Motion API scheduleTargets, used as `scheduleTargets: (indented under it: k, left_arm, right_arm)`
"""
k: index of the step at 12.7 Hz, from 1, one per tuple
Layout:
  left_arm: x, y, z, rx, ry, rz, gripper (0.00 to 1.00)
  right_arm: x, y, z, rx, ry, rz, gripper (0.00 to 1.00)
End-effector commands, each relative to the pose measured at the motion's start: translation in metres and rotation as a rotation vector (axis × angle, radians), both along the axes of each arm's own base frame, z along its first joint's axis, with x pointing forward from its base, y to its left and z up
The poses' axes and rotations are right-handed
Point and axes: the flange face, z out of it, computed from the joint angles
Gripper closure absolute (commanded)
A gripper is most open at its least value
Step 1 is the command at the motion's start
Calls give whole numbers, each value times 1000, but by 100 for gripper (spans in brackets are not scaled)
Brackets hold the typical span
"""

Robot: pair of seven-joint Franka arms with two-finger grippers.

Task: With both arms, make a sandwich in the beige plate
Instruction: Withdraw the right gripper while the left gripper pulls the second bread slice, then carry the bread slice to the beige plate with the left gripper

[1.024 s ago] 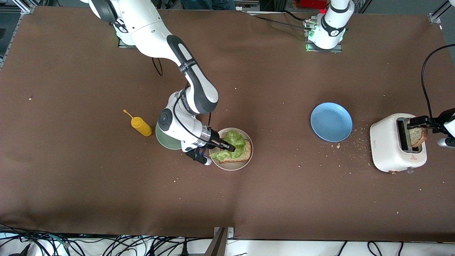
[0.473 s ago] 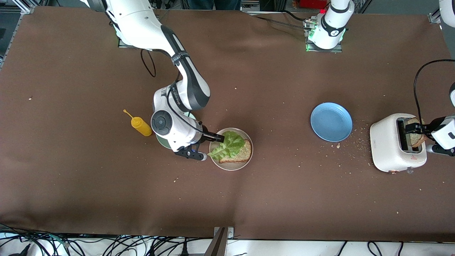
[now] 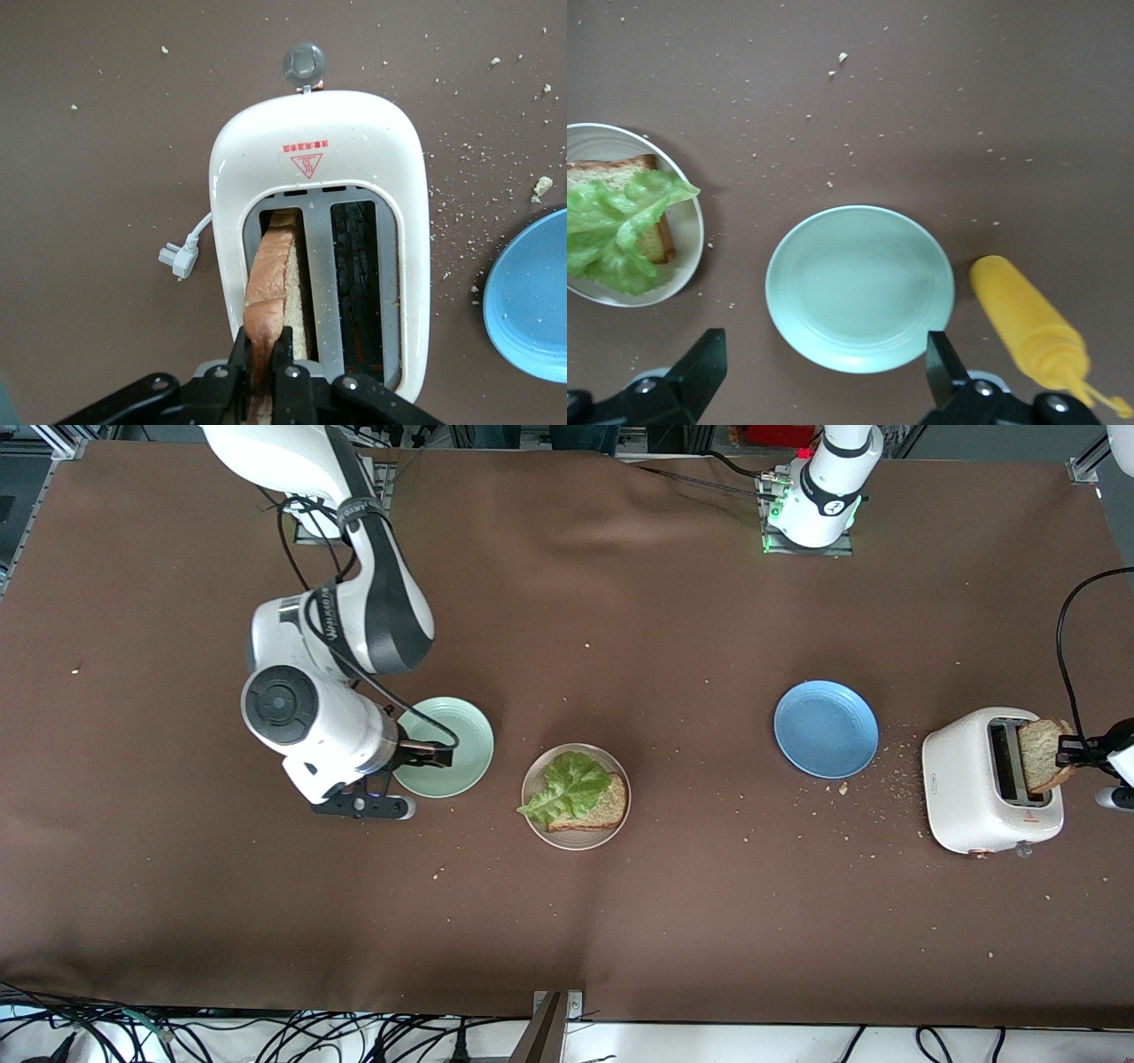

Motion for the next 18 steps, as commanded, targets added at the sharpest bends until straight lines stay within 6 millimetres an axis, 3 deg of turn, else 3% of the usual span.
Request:
scheduleTargets:
  k: [1,4,7,8,9,11,14,16,18]
  left_arm:
    - [-1,6,6,16,8,5,100]
    - [8,5,27,38,-28,-10,100]
    - [15,-17,89,30,-22,-22,100]
    - [18,-38,109,16,-3,-40,100]
    - [20,-63,117,-2,20,-68,100]
    - [24,-115,119,-22,59,-126,100]
    - [28,-193,115,-207,57,-83,100]
    - [30,-265,98,-300,91,13,100]
    - [32,-349,68,-347,152,72,100]
  right_arm:
    - [-9,-49,50,-34,-2,54,0]
    - [-20,-109,84,12,49,50,0]
    - [-42,-155,94,-100,32,156,0]
    - [-51,-172,97,-90,26,139,0]
    - [-61,-200,100,-66,35,113,0]
    - [-76,-232,110,-49,-49,82,0]
    - [-92,-240,148,-72,-145,80,0]
    - [-93,-263,157,-80,-148,35,0]
    - [-95,-273,166,-40,-133,0,0]
